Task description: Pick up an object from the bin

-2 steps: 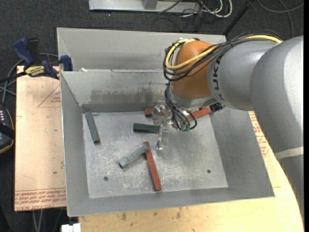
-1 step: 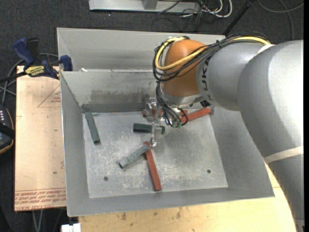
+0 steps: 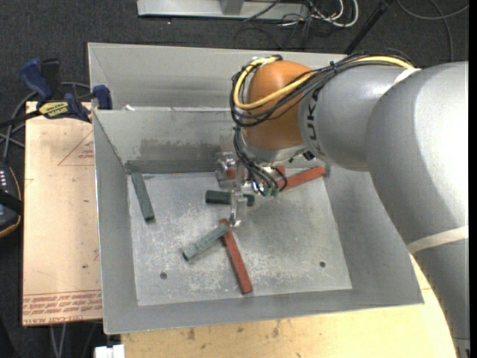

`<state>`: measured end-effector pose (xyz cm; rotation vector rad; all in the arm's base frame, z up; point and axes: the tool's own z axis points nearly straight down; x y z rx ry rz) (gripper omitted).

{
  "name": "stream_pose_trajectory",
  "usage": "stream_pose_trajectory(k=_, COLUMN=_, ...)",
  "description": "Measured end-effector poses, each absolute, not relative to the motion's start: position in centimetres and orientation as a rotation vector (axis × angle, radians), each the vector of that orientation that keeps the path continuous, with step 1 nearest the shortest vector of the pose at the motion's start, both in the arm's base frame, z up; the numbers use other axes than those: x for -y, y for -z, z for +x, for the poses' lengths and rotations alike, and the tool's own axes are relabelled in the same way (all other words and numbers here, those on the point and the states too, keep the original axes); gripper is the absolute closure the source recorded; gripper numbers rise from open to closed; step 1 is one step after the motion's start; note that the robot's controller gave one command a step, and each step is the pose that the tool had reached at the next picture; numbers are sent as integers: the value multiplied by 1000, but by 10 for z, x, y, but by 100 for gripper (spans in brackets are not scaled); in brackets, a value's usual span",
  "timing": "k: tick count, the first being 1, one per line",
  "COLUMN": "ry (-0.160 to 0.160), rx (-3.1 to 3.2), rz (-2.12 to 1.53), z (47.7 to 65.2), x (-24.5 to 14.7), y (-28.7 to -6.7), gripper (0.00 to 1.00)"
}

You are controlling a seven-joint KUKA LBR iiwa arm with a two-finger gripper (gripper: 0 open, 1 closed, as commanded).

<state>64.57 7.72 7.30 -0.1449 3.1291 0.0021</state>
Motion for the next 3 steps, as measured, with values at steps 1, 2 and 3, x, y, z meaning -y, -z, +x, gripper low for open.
stream_pose_trajectory(k=1, ry=-3, rx=-3134, rz=-145, z=645, x=-77, y=-72, gripper=100)
stream_pose_trajectory(k=2, ry=-2, rx=-3047, rz=-733, z=637, x=-61, y=-72, gripper=100)
stream_pose_trajectory(k=3, ry=4, rx=-2842, rz=-1318, z=618, x=-32, y=-223, gripper=100)
